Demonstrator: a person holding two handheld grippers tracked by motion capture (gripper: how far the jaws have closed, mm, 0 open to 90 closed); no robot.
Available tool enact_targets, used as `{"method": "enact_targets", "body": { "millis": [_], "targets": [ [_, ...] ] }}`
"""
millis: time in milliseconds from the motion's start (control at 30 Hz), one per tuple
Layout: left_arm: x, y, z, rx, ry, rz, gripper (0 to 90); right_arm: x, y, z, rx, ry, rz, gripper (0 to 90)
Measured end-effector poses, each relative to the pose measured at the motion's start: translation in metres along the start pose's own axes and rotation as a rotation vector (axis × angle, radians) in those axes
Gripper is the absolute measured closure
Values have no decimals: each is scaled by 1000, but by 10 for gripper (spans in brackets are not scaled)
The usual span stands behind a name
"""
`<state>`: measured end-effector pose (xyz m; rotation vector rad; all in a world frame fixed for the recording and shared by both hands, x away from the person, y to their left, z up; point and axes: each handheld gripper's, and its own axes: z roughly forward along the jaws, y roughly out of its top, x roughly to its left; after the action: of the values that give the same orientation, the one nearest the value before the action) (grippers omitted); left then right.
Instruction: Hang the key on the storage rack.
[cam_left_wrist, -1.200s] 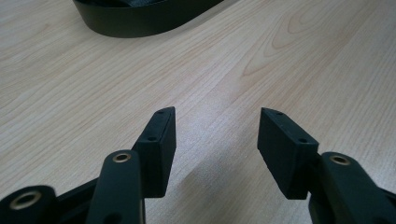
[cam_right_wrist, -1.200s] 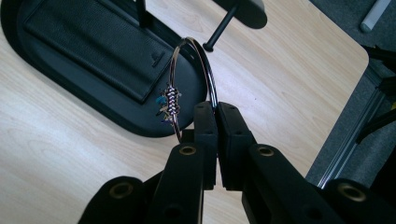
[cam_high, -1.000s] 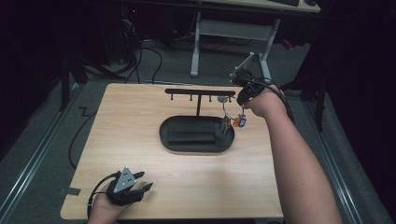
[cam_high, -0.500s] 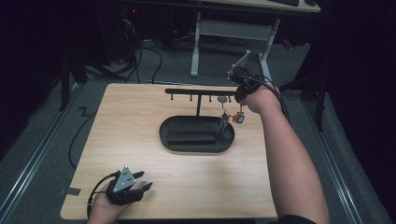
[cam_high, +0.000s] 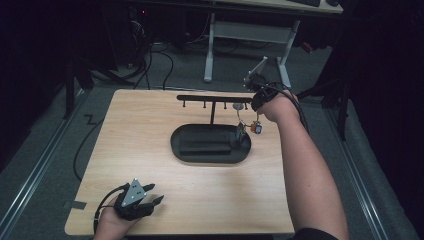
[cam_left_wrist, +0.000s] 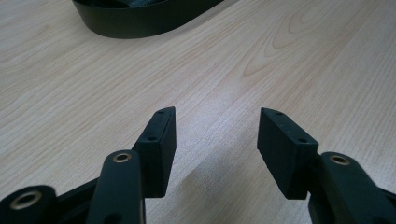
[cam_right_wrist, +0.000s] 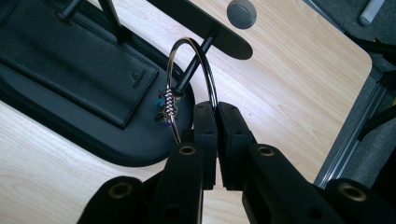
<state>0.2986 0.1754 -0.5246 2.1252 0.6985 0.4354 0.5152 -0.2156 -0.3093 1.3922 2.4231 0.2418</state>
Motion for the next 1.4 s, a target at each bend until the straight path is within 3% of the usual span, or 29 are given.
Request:
{"method": "enact_targets", "body": {
  "millis": [200, 533, 667, 867, 1000, 1400],
  "targets": [
    [1, 0, -1, -1, 0, -3, 477, 1, 4, 3, -20, -13, 26, 850],
    [1, 0, 0, -6, -2, -3, 477, 4, 1, -3, -45, -9, 15, 793],
    [0, 0, 0, -6, 0, -2, 477, 7, -6, -3, -68, -7, 24, 594],
    [0, 1, 0, -6, 1, 5, 476, 14, -29, 1, -135, 16, 59, 376],
    [0, 2, 0, 0, -2, 6, 476, 18, -46, 3, -166, 22, 73, 309],
    [-1, 1, 2, 6, 5, 9, 476, 22, -91, 16, -212, 46, 107, 265]
  ]
}}
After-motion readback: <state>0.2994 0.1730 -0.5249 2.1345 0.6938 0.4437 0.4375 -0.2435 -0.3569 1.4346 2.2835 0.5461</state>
